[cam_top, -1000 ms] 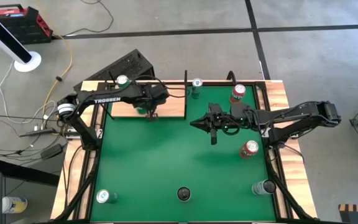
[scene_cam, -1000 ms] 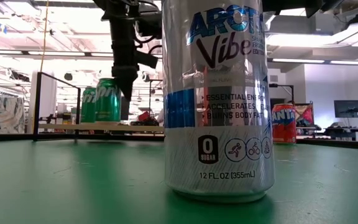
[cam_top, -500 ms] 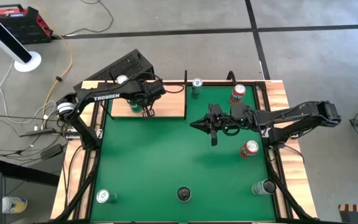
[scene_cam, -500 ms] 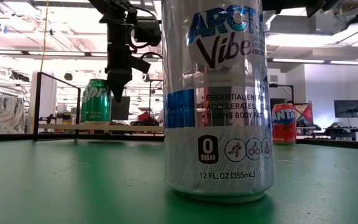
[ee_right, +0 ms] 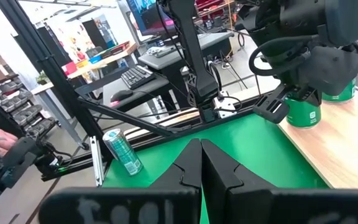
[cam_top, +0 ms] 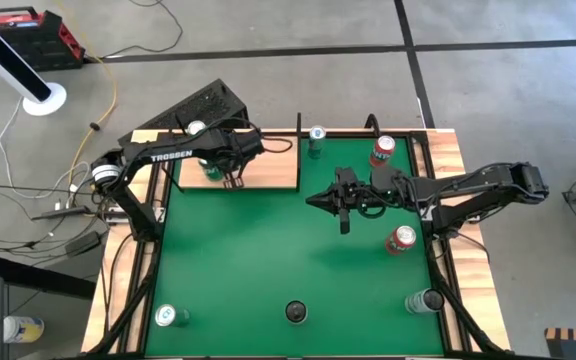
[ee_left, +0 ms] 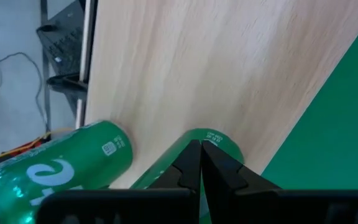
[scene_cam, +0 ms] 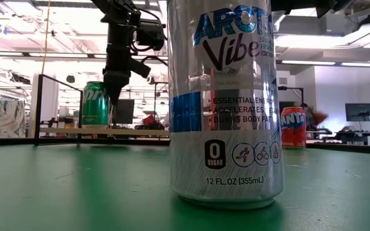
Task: Place canned beverage on shelf
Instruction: Put the green soda can on the shelf aligned with the other green soda can, then put the top orange soda can on the shelf
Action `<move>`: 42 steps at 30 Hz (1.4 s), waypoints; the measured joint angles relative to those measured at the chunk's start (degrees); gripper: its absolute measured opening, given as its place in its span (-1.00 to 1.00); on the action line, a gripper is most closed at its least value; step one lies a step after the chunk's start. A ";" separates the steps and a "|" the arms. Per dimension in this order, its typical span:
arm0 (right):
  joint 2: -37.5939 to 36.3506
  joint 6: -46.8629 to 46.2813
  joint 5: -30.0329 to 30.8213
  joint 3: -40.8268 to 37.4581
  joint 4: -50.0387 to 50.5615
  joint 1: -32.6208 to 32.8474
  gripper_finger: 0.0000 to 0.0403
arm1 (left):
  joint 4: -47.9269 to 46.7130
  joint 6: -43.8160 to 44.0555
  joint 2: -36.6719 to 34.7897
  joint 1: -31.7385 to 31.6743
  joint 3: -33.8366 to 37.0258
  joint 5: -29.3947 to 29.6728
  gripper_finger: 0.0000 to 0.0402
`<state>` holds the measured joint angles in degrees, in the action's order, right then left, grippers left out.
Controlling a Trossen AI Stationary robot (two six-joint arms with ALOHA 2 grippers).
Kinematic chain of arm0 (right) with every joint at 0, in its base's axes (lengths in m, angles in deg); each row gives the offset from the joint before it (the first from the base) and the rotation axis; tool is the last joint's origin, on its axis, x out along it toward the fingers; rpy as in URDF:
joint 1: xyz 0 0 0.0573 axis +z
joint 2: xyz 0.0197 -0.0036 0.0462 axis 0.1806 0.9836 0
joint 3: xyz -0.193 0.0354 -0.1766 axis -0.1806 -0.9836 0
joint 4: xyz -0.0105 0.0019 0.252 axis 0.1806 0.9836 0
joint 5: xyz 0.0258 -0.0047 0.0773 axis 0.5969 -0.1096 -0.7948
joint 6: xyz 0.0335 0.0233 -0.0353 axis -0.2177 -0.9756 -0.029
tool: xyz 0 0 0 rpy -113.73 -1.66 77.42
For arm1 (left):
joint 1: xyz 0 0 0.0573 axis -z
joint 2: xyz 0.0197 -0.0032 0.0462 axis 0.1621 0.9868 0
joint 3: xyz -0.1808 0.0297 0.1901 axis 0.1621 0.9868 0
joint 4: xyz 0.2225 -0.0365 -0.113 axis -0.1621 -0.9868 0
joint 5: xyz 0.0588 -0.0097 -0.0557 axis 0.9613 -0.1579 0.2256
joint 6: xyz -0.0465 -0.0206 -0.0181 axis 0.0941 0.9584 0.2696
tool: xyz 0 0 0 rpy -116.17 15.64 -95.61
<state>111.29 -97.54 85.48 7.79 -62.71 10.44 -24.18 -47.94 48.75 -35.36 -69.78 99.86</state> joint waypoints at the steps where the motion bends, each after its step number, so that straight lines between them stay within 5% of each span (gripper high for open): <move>1: 0.00 0.00 0.00 0.00 -0.02 0.00 -0.88 | -0.29 -0.06 -0.03 0.01 0.00 0.48 -1.00; 17: 0.00 0.07 0.07 0.00 0.00 -0.31 -0.88 | 3.69 -2.30 -7.58 -1.72 9.33 1.51 -1.00; 42: 0.00 -1.42 0.24 0.00 -0.16 -0.48 -0.88 | 5.99 -4.75 -9.45 -1.98 10.84 -0.46 -1.00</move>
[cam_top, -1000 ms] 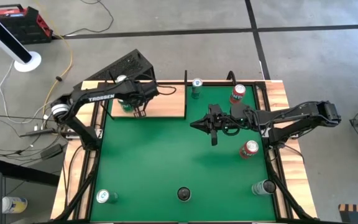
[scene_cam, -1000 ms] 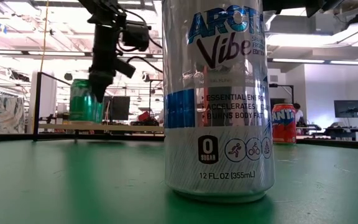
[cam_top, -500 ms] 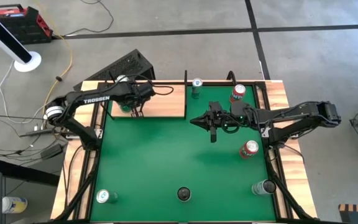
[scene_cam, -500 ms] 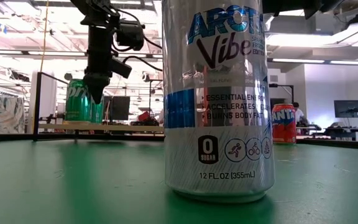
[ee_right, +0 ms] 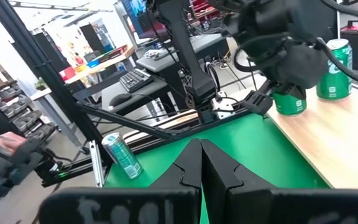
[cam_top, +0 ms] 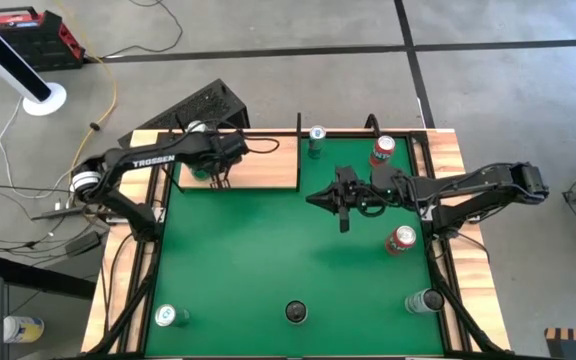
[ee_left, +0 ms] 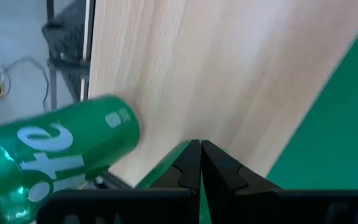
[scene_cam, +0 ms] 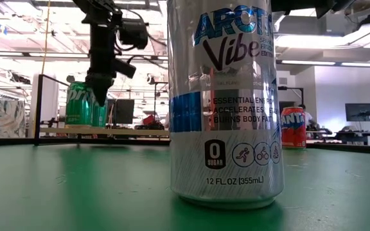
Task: Place canned beverage on shelf
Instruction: Put the top orange soda can on the shelf
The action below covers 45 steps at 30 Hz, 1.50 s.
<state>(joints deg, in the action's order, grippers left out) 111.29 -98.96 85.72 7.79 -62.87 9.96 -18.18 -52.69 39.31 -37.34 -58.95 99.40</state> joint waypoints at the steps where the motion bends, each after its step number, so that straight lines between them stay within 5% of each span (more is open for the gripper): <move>1: 0.00 0.07 0.00 0.00 -0.02 -0.13 -0.88 | 0.39 0.07 -0.66 0.37 -0.24 -0.56 -1.00; 7: 0.00 0.07 0.07 0.00 0.16 -1.71 -0.88 | 5.69 0.56 -7.19 3.01 -2.53 -6.47 -1.00; 14: 0.00 -0.78 -0.04 3.80 7.80 -4.59 -0.88 | 16.55 4.47 -18.06 5.77 -2.80 -27.26 -1.00; 18: 0.00 1.19 -0.02 11.48 26.22 -6.95 -0.88 | 21.43 4.71 -22.51 7.79 -2.20 -32.91 -1.00; 24: 0.00 2.89 3.23 23.49 59.62 -14.50 -0.88 | 28.35 6.97 -26.92 9.39 4.96 -33.16 -1.00; 31: -0.04 -7.65 -0.71 27.98 78.62 -20.48 -0.88 | 37.70 15.30 -29.86 10.86 13.79 -35.77 -1.00; 35: -0.02 -16.01 -7.28 27.98 88.79 -15.78 -0.88 | 39.32 16.33 -30.75 12.25 15.03 -35.71 -1.00; 45: -0.76 -48.56 -5.97 27.98 106.90 7.71 -0.87 | 41.96 11.13 -30.76 12.64 15.04 -35.57 -1.00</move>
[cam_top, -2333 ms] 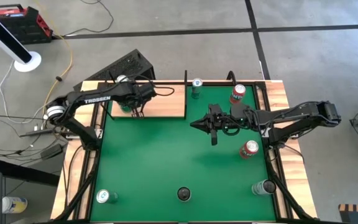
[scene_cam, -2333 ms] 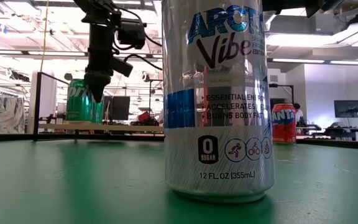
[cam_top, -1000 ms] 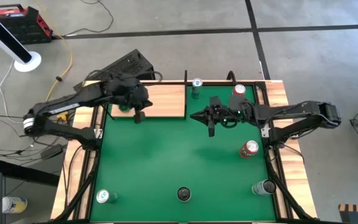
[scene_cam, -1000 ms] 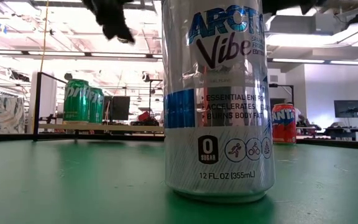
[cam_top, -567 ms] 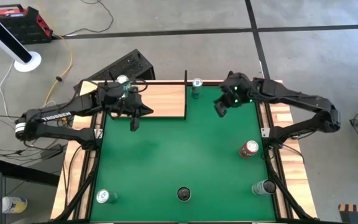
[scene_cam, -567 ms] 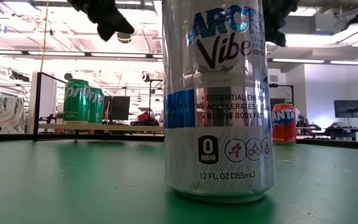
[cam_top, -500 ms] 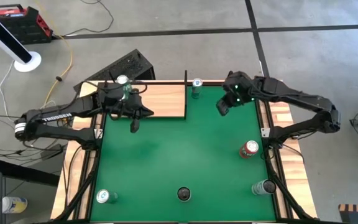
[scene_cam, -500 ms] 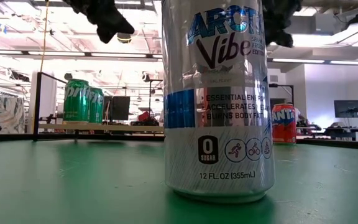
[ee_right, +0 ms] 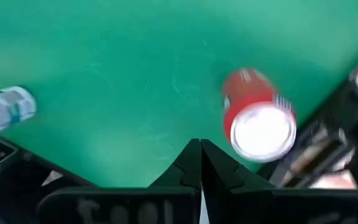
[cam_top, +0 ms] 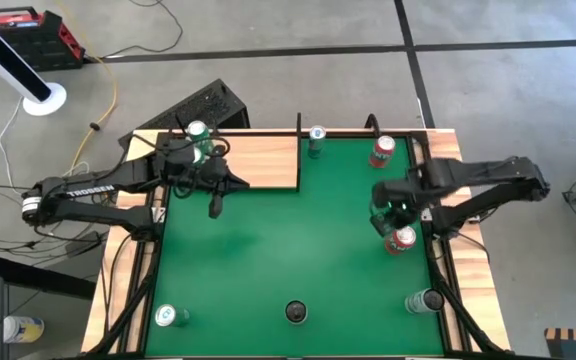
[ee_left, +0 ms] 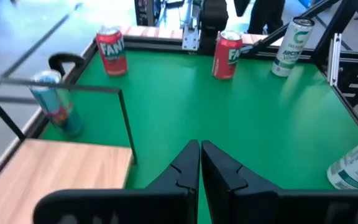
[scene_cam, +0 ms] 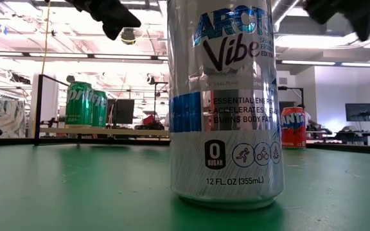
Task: Place canned beverage on shelf
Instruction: Put the top orange soda can on the shelf
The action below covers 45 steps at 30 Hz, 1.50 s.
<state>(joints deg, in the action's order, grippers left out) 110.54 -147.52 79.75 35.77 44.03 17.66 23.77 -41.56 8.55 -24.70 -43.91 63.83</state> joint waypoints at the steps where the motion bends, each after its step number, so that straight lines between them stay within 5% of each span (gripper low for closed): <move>1: 0.07 -2.59 0.52 0.00 0.44 2.04 -0.86 | 0.66 -0.47 0.00 0.00 0.00 0.00 -1.00; 7: 0.08 -8.40 11.71 -0.04 1.54 7.21 -0.86 | 4.08 -2.41 0.67 0.00 0.00 0.37 -1.00; 13: -0.14 -2.03 28.32 -0.07 1.44 -5.15 -0.85 | 9.52 -1.34 2.79 -0.04 0.00 0.27 -1.00; 21: 0.11 32.25 24.93 -0.11 -10.45 -34.64 -0.69 | 10.96 8.21 3.48 1.10 -0.02 -0.08 -1.00; 28: 1.89 45.06 16.97 -0.11 -20.53 -55.32 -0.34 | 10.52 13.16 3.37 4.10 0.00 0.53 -1.00; 39: 11.99 53.48 15.52 -0.11 -24.53 -62.69 0.62 | 10.50 13.68 3.37 7.32 -0.01 6.56 -1.00; 45: 18.43 54.86 15.70 -0.11 -22.60 -63.77 0.92 | 10.49 13.67 3.34 7.34 -0.02 6.49 -1.00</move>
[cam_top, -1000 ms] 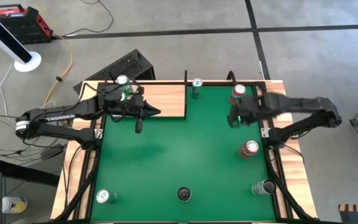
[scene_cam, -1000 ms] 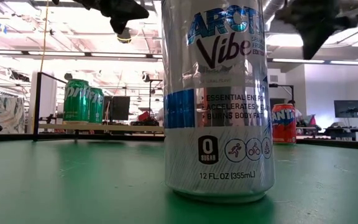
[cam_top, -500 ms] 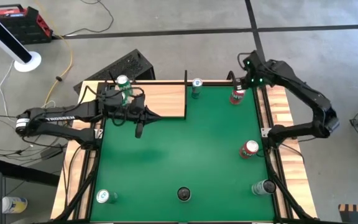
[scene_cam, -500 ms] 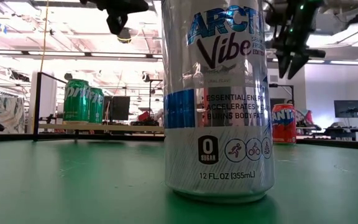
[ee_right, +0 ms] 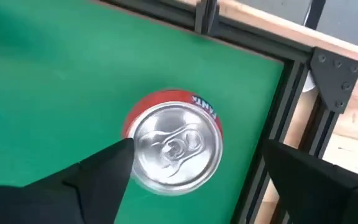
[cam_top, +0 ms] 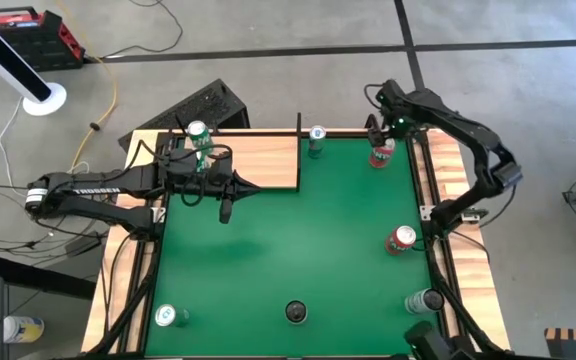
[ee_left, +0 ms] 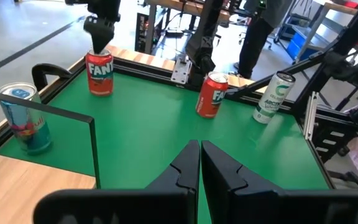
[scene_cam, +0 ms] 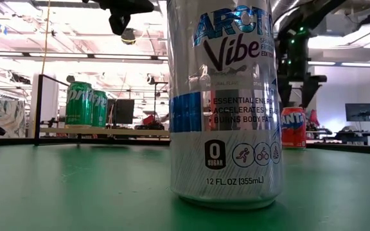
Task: Place canned beverage on shelf
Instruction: Put the top orange soda can on the shelf
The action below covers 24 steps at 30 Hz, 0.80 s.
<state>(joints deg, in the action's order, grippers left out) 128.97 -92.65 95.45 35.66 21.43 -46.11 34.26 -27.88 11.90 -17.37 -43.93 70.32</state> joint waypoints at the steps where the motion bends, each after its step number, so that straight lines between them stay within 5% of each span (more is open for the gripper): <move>1: 0.68 0.10 -0.14 0.06 -0.27 0.00 0.94 | -0.10 -0.01 0.00 -0.02 0.01 0.00 -1.00; 24: 0.07 0.43 -0.92 0.03 -1.71 0.07 0.98 | -3.47 -2.58 0.00 -0.03 0.00 -0.04 -1.00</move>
<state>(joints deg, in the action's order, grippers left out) 129.04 -92.23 94.53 35.69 19.72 -46.03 30.80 -30.46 11.90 -17.40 -43.93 70.28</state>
